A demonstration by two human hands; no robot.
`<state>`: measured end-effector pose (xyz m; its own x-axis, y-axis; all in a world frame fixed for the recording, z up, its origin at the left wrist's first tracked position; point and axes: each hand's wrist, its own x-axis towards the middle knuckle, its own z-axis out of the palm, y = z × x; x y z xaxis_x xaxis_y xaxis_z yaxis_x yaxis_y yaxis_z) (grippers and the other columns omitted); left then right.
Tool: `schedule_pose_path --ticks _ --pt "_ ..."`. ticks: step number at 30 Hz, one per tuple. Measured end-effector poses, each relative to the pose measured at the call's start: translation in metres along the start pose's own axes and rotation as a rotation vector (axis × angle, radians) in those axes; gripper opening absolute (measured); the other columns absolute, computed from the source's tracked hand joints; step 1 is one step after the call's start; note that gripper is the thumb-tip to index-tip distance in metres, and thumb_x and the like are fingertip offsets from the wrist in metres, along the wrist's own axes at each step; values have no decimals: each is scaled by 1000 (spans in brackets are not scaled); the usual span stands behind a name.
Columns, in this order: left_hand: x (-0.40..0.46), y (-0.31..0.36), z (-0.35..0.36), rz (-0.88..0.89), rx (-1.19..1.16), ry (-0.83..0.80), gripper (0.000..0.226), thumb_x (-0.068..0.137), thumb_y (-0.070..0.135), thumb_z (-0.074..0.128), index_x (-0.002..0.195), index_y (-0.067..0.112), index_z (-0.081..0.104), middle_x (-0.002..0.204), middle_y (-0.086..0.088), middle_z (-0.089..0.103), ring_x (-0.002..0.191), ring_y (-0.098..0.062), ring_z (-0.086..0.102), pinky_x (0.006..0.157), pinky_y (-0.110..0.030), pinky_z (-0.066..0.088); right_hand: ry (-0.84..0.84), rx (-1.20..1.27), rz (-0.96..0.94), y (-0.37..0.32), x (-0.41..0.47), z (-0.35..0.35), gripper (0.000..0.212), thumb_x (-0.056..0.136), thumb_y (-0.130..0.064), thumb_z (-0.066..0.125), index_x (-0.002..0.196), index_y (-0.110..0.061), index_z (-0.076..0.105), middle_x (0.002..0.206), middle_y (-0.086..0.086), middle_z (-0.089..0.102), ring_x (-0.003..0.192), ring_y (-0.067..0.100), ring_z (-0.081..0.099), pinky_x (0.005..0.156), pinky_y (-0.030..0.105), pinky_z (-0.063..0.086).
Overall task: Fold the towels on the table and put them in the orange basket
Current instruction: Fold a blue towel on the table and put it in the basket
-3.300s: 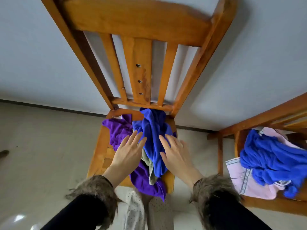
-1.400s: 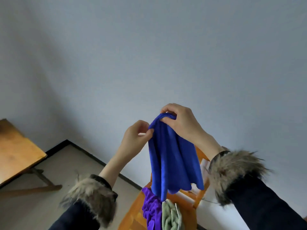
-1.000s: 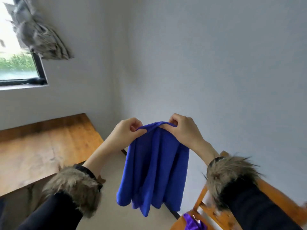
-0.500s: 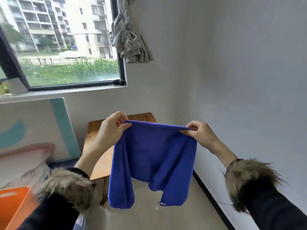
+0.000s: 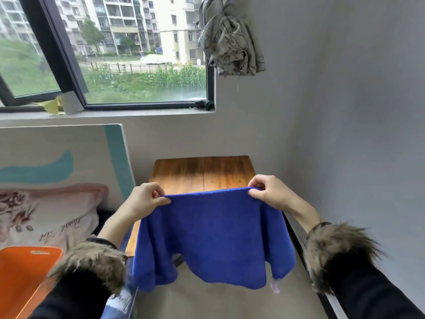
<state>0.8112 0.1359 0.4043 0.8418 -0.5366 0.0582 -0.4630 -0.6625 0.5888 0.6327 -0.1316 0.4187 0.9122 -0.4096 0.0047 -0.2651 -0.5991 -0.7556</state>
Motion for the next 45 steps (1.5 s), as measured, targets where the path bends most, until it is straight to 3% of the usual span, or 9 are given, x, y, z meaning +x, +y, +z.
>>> schedule_pose_path --ticks 6,9,14,18,26,34,36,40,45 --pt "39 -23 23 -102 56 -6 15 82 5 61 76 20 60 78 0 56 76 -18 51 61 -22 34 163 -31 50 30 59 12 20 78 -28 73 70 -20 57 72 -5 60 68 7 53 55 16 37" --pt "59 -34 33 -167 19 33 7 86 19 63 80 16 63 80 -2 62 81 -20 56 60 -22 37 177 -65 94 47 81 21 24 79 -33 72 71 -16 58 69 -2 59 67 12 52 56 22 38" --pt "99 -57 46 -208 9 -25 30 84 39 65 72 12 63 75 -5 64 75 -21 56 61 -27 40 86 -177 160 72 120 23 20 86 -33 63 75 -17 61 79 -1 62 80 17 56 66 26 39" --pt "150 -73 51 -169 -11 -97 21 86 31 63 67 26 57 74 1 58 73 -17 52 58 -22 36 21 -255 218 88 164 26 12 89 -23 55 84 -18 65 90 3 65 92 23 58 78 30 45" --pt "282 -119 86 -165 -6 -132 6 86 20 63 85 14 64 87 -5 60 88 -21 52 73 -26 35 92 -375 386 112 283 59 16 89 -31 57 86 -18 66 96 10 66 94 32 58 76 32 45" --pt "378 -126 128 -133 86 90 26 91 12 45 108 17 64 115 -9 55 110 -30 49 90 -43 38 286 -194 426 134 396 87 20 88 -11 47 92 -12 66 98 12 69 97 33 58 71 26 36" --pt "378 -132 145 -100 69 26 26 91 11 46 112 15 62 119 -10 54 113 -30 47 93 -42 39 230 -190 416 140 406 107 20 90 -14 49 100 -12 66 103 11 69 101 32 59 76 27 38" --pt "356 -172 186 -178 38 -208 32 93 8 46 123 9 54 130 -12 48 123 -30 43 101 -44 36 -54 -146 425 162 399 172 28 93 -18 50 118 -8 59 117 12 64 113 29 55 88 27 38" --pt "324 -227 234 -314 58 -375 44 95 13 46 138 4 39 148 -16 31 139 -28 25 110 -43 28 -356 -236 361 192 385 238 48 96 -22 46 141 -9 36 147 11 38 137 27 31 110 34 24"
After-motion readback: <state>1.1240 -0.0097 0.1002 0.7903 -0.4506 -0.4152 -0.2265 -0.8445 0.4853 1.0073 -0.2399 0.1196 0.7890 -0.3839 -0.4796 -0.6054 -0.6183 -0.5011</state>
